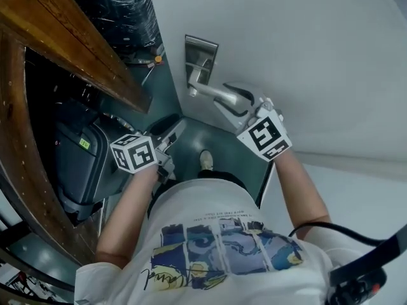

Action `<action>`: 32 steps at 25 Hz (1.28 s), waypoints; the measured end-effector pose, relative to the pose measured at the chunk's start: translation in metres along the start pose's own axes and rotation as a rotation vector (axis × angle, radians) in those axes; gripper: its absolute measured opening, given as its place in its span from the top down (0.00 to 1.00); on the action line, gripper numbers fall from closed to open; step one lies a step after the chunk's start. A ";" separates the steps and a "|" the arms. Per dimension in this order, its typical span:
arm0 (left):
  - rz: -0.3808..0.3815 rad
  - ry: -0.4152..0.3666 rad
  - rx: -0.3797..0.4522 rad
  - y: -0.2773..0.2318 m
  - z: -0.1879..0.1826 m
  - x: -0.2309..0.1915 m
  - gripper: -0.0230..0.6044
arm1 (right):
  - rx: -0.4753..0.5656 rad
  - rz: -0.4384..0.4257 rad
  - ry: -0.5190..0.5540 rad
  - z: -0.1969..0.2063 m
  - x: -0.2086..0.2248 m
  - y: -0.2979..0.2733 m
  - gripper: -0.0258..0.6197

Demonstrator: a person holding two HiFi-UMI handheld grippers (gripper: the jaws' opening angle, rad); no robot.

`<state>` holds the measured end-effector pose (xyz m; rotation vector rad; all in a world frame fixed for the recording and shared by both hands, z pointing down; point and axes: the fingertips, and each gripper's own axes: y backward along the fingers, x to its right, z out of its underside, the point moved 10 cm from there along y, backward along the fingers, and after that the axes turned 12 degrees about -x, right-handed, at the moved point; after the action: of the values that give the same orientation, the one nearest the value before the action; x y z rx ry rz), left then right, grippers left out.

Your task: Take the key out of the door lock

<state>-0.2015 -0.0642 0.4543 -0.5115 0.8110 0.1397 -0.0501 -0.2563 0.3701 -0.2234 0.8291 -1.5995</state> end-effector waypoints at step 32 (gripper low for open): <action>0.374 0.649 0.284 -0.093 -0.012 -0.048 0.92 | 0.027 -0.135 0.058 -0.005 0.002 -0.028 0.78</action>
<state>-0.2130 -0.1475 0.5176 -0.1207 1.5346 0.2025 -0.0756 -0.2568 0.3834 -0.2191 0.8515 -1.7498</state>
